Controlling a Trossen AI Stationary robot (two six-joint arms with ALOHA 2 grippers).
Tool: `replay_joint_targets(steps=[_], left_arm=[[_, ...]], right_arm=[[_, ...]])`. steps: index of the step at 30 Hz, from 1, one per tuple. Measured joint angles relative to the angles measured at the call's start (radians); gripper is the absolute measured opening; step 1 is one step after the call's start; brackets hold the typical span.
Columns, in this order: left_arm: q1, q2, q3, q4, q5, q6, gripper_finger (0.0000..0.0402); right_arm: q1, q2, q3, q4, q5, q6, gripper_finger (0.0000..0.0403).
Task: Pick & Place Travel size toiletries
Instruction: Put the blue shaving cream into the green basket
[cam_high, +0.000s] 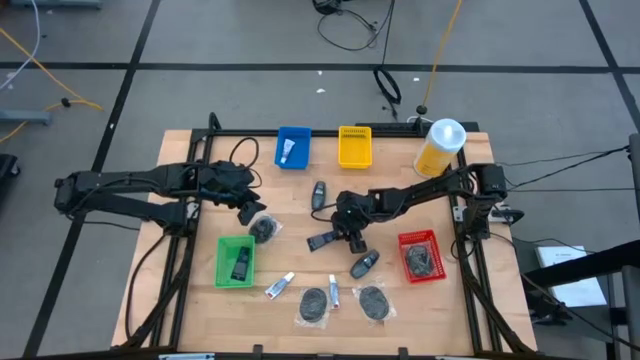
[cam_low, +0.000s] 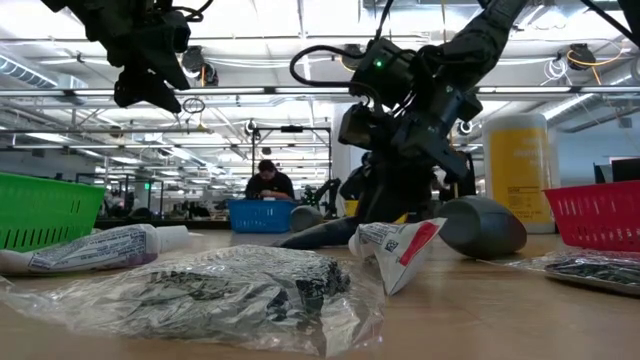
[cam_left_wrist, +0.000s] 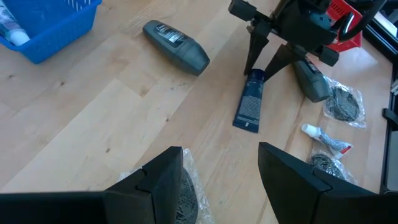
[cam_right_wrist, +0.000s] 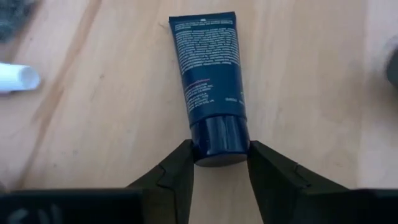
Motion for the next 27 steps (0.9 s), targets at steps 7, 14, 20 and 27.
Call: replay_joint_targets(steps=[7, 14, 20, 27], left_arm=[[-0.001, 0.000, 0.000, 0.000, 0.006, -0.008, 0.0207], [0.000, 0.000, 0.000, 0.012, 0.006, -0.025, 0.0207], [0.002, 0.000, 0.000, 0.130, -0.033, -0.150, 0.0207], [0.002, 0.000, 0.000, 0.392, -0.107, -0.239, 0.0207]], right_arm=[[0.015, -0.020, 0.000, -0.019, -0.004, 0.075, 0.0122], [0.015, -0.143, 0.000, -0.011, 0.016, 0.187, 0.0122], [0.015, -0.306, 0.000, -0.020, 0.163, 0.252, 0.0121], [0.022, -0.473, 0.000, -0.018, 0.445, 0.280, 0.0121]])
